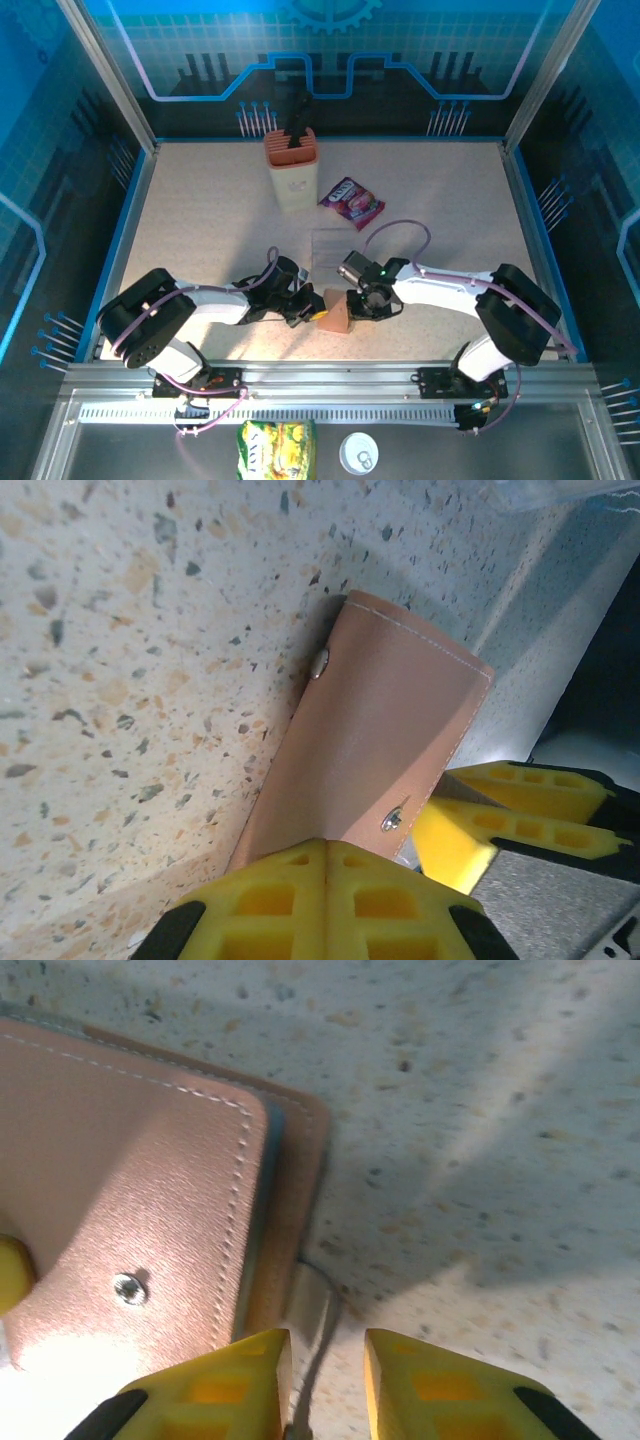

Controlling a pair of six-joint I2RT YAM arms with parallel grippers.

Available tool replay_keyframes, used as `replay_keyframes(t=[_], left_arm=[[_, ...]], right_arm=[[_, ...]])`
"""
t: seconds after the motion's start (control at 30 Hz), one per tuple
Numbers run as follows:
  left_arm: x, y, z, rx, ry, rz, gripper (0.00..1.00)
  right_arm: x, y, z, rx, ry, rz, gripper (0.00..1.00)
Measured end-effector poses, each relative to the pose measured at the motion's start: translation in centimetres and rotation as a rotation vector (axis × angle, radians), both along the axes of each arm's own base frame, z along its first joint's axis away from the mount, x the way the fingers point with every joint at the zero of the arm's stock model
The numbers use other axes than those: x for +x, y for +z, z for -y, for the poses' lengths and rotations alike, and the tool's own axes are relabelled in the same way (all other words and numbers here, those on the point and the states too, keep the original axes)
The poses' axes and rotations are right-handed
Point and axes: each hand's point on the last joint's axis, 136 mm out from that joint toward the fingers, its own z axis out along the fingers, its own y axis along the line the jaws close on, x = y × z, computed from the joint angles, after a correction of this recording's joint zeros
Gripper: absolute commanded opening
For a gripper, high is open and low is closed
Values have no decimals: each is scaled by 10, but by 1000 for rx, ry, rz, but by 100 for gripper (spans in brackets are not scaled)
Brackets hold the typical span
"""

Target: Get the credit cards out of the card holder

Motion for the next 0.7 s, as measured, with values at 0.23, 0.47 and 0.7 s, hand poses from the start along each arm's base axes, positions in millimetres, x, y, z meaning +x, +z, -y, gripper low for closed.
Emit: replay_keyframes(t=[0.23,0.47,0.7], left_arm=[[0,2,0,-2,0,2,0],[-1,8,-1,-8,0,10,0],[0,28,-8,-3,16,58,0]], right_arm=[[0,-6,-7,40,-13,-14,14],[3,-4,-1,44,-20,-1,4],[12,10,14,45,24,37,1]])
